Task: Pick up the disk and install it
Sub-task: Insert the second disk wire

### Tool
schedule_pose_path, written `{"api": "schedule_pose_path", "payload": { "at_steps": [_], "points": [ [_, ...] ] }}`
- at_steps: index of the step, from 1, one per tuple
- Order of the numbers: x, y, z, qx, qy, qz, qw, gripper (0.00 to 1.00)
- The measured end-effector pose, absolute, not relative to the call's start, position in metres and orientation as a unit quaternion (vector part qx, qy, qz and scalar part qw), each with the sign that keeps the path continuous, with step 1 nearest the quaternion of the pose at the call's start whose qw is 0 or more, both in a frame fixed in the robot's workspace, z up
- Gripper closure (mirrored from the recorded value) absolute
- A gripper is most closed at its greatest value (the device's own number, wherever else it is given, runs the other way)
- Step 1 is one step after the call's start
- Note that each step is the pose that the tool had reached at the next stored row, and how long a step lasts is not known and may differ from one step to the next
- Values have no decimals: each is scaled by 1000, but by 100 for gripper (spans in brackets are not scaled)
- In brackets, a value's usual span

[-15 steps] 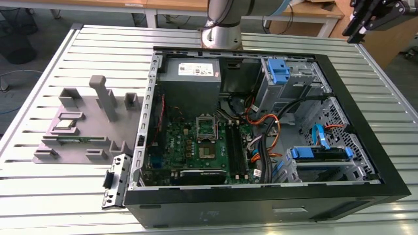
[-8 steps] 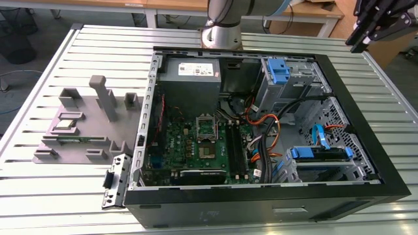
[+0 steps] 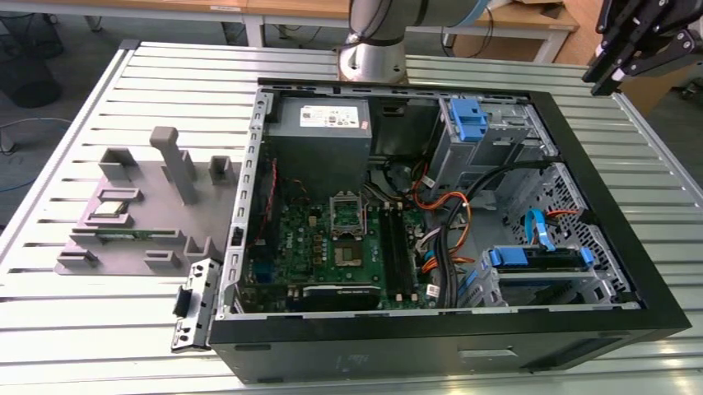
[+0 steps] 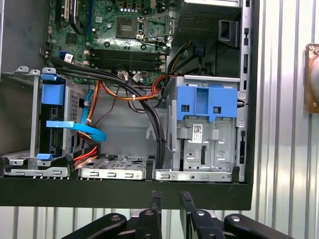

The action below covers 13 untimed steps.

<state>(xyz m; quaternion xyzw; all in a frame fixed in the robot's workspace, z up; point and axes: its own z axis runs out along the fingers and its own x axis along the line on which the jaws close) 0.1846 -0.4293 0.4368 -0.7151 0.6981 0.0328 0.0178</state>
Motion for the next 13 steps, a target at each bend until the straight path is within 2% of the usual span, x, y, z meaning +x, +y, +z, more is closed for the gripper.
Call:
{"api": "schedule_pose_path", "payload": {
  "at_steps": [13],
  "points": [
    [185, -430, 434, -715, 698, 32, 17, 71]
  ]
}}
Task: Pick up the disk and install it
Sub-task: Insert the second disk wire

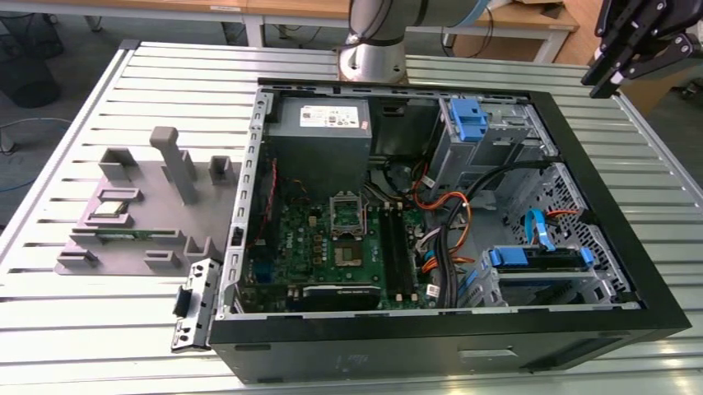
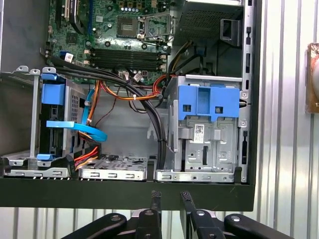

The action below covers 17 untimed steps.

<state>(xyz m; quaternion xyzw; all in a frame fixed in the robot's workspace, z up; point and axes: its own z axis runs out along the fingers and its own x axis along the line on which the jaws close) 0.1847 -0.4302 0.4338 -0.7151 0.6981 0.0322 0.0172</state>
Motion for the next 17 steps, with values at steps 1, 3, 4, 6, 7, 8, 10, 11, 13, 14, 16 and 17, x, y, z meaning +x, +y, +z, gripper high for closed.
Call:
{"api": "schedule_pose_path", "payload": {
  "at_steps": [1, 3, 4, 6, 7, 8, 10, 11, 13, 14, 16, 17],
  "points": [
    [185, -430, 434, -715, 698, 32, 17, 71],
    [185, -430, 433, -715, 698, 32, 17, 71],
    [185, -430, 433, -715, 698, 32, 17, 71],
    [185, -431, 433, -715, 698, 32, 17, 71],
    [185, -431, 433, -715, 698, 32, 17, 71],
    [185, -431, 432, -715, 698, 32, 17, 71],
    [185, -431, 432, -715, 698, 32, 17, 71],
    [185, -431, 432, -715, 698, 32, 17, 71],
    [185, -432, 432, -715, 698, 32, 17, 71],
    [185, -433, 432, -715, 698, 32, 17, 71],
    [185, -435, 432, -715, 698, 32, 17, 71],
    [185, -436, 432, -715, 698, 32, 17, 71]
  ]
}}
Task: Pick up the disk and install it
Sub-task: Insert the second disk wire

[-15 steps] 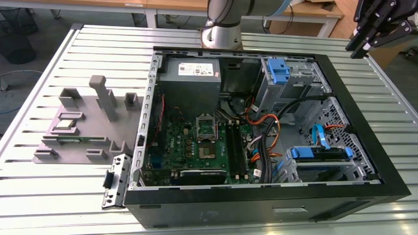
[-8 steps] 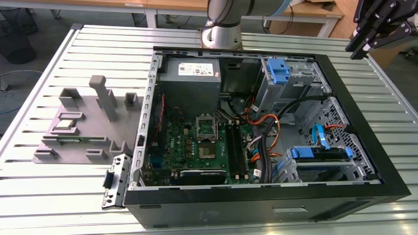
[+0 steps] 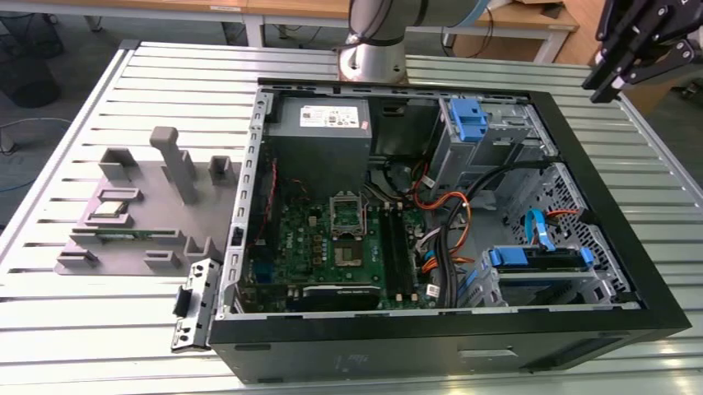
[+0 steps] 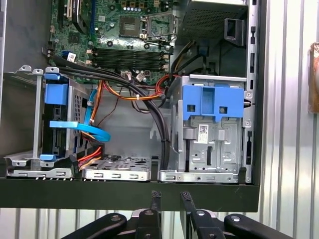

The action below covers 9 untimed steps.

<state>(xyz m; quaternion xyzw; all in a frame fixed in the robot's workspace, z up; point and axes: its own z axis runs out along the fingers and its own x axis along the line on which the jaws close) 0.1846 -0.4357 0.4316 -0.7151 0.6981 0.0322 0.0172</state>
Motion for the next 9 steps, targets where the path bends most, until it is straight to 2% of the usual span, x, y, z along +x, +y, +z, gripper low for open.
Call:
{"api": "schedule_pose_path", "payload": {
  "at_steps": [9],
  "points": [
    [185, -440, 430, -715, 698, 32, 17, 71]
  ]
}}
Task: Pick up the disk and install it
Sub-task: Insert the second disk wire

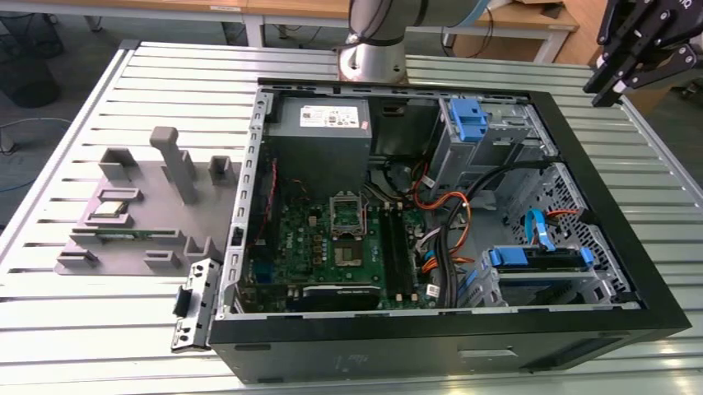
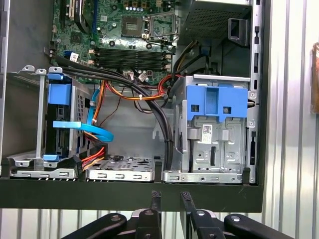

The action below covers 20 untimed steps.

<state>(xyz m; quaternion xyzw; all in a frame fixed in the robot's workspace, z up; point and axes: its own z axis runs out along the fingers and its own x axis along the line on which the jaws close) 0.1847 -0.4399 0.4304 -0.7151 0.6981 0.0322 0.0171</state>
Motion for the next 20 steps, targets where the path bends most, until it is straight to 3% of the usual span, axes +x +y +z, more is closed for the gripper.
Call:
{"api": "schedule_pose_path", "payload": {
  "at_steps": [20],
  "points": [
    [185, -441, 426, -715, 698, 32, 17, 71]
  ]
}}
